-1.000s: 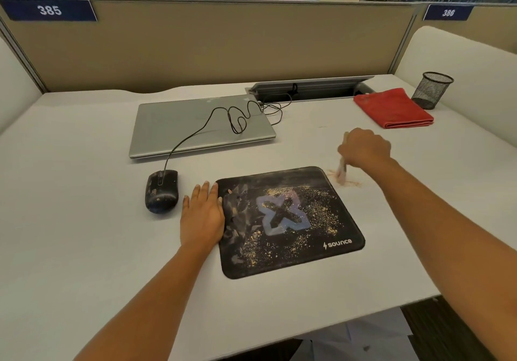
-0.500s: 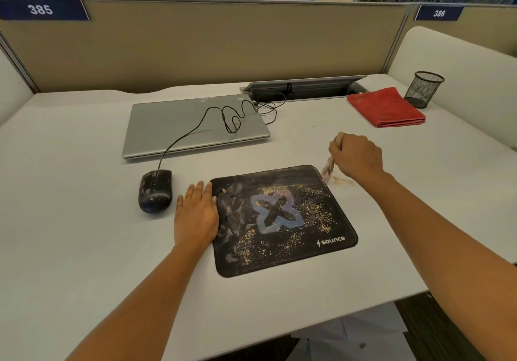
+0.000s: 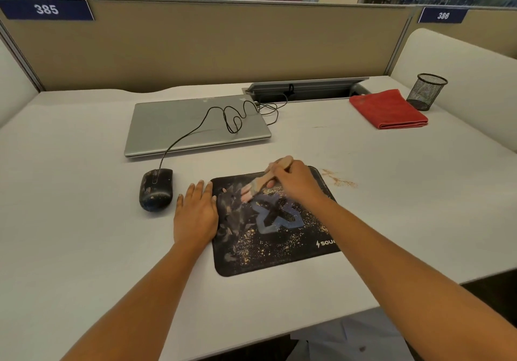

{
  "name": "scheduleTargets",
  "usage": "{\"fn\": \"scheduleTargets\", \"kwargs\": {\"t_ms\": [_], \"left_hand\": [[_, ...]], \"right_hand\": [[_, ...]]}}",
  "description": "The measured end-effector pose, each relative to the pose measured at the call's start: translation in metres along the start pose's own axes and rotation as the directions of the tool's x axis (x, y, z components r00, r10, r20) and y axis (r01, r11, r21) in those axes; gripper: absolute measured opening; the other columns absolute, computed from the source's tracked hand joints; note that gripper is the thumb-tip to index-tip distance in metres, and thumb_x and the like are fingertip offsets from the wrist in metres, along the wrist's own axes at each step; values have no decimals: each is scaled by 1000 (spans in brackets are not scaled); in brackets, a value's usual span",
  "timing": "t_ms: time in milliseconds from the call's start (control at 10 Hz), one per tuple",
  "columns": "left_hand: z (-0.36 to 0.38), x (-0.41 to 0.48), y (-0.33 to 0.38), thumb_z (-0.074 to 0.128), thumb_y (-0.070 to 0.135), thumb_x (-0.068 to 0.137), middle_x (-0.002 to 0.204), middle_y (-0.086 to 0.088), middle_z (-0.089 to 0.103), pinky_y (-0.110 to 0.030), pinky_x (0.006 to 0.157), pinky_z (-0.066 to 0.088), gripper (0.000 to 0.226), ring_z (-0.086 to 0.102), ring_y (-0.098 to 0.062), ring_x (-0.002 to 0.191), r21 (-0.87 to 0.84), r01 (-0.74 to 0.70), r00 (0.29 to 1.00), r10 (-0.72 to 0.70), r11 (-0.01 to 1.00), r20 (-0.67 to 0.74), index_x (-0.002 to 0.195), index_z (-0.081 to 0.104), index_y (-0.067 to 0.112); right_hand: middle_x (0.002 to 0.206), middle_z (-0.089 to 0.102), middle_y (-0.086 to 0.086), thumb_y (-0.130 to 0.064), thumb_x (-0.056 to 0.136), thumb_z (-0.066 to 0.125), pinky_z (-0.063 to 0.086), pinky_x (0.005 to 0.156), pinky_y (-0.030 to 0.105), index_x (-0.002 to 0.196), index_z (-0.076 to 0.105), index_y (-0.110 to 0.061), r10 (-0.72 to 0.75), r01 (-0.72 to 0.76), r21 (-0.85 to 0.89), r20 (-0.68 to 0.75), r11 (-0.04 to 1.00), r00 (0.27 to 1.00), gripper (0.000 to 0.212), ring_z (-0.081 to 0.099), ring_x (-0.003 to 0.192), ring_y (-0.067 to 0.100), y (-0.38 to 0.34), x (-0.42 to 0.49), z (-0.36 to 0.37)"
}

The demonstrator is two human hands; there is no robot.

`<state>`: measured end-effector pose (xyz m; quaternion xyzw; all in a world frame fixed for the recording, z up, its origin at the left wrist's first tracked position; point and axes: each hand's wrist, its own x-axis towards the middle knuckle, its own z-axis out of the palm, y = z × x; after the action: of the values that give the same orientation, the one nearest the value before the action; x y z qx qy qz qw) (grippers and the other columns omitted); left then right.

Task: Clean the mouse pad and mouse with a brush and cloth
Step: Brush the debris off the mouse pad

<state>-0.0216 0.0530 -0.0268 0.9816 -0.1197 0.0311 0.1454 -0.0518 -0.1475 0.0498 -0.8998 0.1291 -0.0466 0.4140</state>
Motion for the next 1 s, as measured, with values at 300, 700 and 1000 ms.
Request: {"fn": "scheduleTargets", "kwargs": {"t_ms": [300,700,1000], "left_hand": [[-1,-1,0,18,31,101,155,-4,18,-38,117,6,48,11,-21,144,4,-3,1000,3,1000,4,147,18,18],[-1,0,0,19,31,101,155,-5,19,-39,117,7,48,13,-22,144,-7,0,1000,0,1000,2,147,20,17],[1,0,-1,19,31,101,155,-5,19,-39,117,7,49,12,-22,144,6,3,1000,-3,1000,4,147,19,17]], "right_hand": [[57,47,-5,-32,99,32,31,61,28,77,58,-11,-134,-90,-595,-321,798,937,39,58,69,24,17,5,-60],[84,67,5,-36,96,43,46,66,31,100,68,-11,86,-98,-107,-108,989,990,35,57,71,17,25,4,-50],[94,68,15,-32,96,42,35,65,27,98,67,-6,-42,-103,-377,-357,920,933,36,60,83,27,38,8,-87]]}}
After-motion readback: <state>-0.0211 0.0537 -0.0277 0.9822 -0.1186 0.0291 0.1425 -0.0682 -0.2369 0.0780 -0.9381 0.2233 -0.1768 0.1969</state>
